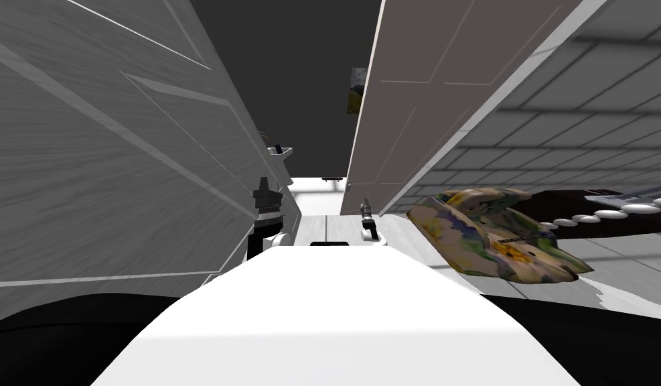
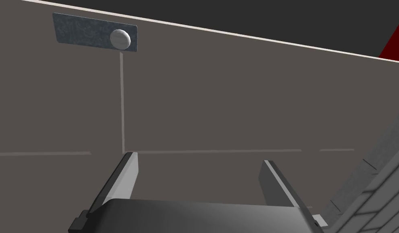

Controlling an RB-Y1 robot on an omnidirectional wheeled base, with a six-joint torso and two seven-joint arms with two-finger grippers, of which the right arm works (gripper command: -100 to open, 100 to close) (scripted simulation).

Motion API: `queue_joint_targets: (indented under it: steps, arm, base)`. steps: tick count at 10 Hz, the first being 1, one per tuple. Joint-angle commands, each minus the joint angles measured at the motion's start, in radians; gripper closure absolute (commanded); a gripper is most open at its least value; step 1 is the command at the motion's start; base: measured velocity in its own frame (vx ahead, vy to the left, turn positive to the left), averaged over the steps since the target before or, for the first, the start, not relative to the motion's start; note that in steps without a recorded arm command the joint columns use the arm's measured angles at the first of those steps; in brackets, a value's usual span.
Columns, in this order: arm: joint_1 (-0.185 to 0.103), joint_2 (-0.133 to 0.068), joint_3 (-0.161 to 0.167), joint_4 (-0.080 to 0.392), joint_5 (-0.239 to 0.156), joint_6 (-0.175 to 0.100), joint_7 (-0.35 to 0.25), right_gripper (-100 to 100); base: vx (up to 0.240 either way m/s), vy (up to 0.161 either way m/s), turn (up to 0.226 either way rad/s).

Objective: Pull the door open

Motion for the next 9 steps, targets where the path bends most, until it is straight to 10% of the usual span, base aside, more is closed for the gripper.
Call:
queue_joint_targets:
  steps: [1, 9]
  arm:
    - [-0.014, -0.004, 0.000, 0.043, -0.006, -0.007, -0.006, -100]
    - [-0.089, -0.012, -0.003, 0.234, -0.030, -0.030, -0.026, -100]
  base:
    - [0.103, -0.010, 0.072]
    - [0.097, -0.017, 0.077]
